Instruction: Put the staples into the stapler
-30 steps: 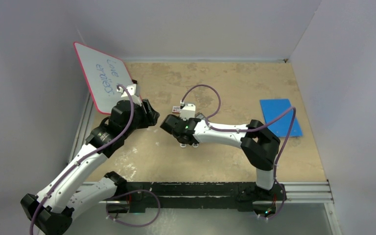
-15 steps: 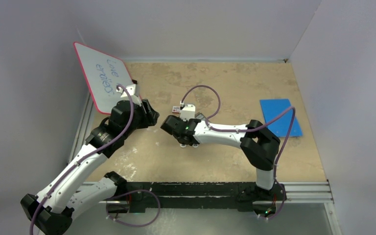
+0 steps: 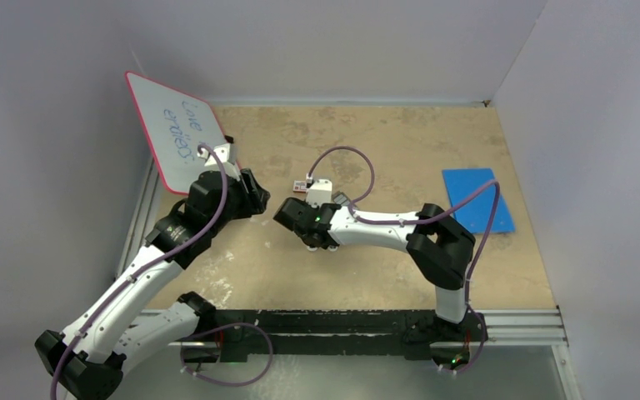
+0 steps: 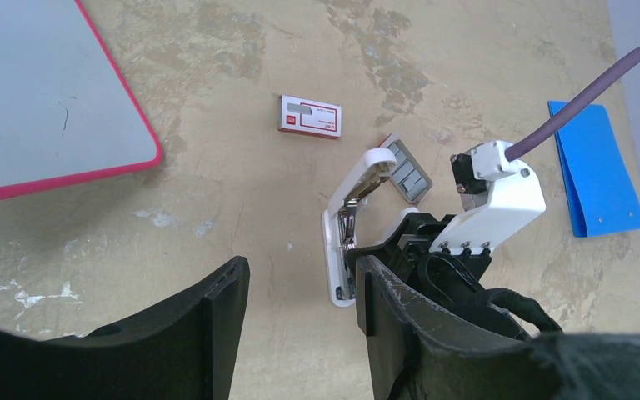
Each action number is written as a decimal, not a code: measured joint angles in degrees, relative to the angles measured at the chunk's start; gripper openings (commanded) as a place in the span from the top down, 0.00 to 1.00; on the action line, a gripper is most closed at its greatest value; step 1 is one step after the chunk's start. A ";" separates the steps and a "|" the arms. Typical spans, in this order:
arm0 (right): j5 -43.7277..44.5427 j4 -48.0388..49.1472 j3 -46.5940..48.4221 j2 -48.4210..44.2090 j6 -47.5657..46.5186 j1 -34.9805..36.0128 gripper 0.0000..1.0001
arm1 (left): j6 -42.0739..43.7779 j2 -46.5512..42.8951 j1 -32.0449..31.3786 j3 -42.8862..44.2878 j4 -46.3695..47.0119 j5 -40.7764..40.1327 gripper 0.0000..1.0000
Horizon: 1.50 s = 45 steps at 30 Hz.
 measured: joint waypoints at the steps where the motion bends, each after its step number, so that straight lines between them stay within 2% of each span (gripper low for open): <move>1: 0.00 0.00 -0.07 0.00 0.00 0.00 0.84 | 0.00 0.00 0.00 0.00 -0.02 0.00 0.50; 23: 0.15 4.31 -2.84 -0.09 -2.58 0.66 0.79 | 0.02 0.00 0.00 0.00 -0.02 -0.09 0.50; 35: 0.00 4.66 -3.08 -0.15 -3.45 1.14 0.63 | 0.00 0.00 0.00 0.00 -0.02 -0.09 0.50; 45: 0.44 4.39 -2.95 -2.08 -3.30 1.29 0.71 | 0.02 0.00 0.00 0.00 -0.02 -0.09 0.50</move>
